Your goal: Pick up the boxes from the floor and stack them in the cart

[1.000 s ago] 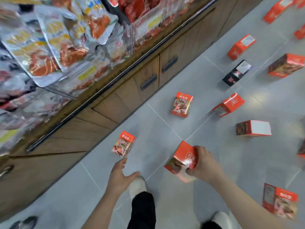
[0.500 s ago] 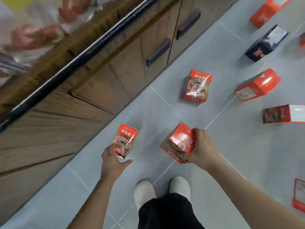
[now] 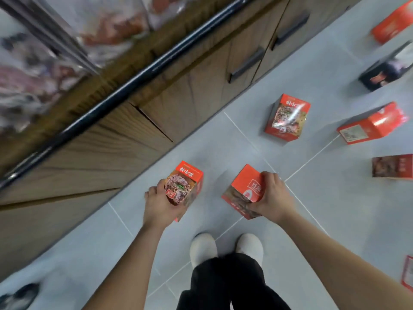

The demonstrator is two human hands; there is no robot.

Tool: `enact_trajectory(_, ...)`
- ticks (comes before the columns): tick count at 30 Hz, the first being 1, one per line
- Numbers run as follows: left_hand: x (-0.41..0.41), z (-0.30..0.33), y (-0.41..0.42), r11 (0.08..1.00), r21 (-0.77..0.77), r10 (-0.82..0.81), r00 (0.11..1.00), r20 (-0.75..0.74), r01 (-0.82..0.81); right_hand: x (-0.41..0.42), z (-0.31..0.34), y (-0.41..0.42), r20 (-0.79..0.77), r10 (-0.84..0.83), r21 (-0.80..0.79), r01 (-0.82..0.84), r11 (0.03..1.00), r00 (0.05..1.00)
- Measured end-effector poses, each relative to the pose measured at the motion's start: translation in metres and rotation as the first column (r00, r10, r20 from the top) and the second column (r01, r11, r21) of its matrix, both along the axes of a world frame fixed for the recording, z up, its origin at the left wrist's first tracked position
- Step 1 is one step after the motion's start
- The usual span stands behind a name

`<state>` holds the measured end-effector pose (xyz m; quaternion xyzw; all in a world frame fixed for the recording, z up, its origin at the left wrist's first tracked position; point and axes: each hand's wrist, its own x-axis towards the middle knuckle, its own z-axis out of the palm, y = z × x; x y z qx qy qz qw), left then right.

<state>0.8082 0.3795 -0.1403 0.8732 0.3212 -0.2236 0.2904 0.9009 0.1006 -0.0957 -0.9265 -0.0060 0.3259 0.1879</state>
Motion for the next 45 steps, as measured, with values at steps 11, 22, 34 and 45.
enact_trajectory(11,-0.067,0.313,-0.010,0.997,0.022,-0.080,0.997,-0.010,0.080,-0.025,0.290,0.012,0.126,0.334,-0.004,-0.336,0.942,0.934)
enact_trajectory(22,-0.221,0.475,-0.051,0.952,0.100,0.262,0.941,0.214,-0.288,-0.091,0.430,0.024,0.199,0.672,0.052,-0.692,0.720,0.713)
enact_trajectory(34,-0.444,0.583,-0.024,0.746,0.277,0.505,0.786,0.355,-0.605,-0.230,0.529,0.134,0.304,0.873,0.041,-0.921,0.388,0.381)
enact_trajectory(45,-0.703,0.623,0.012,0.610,0.358,0.594,0.707,0.384,-0.707,-0.446,0.586,0.247,0.409,0.892,0.100,-0.982,0.163,0.190)
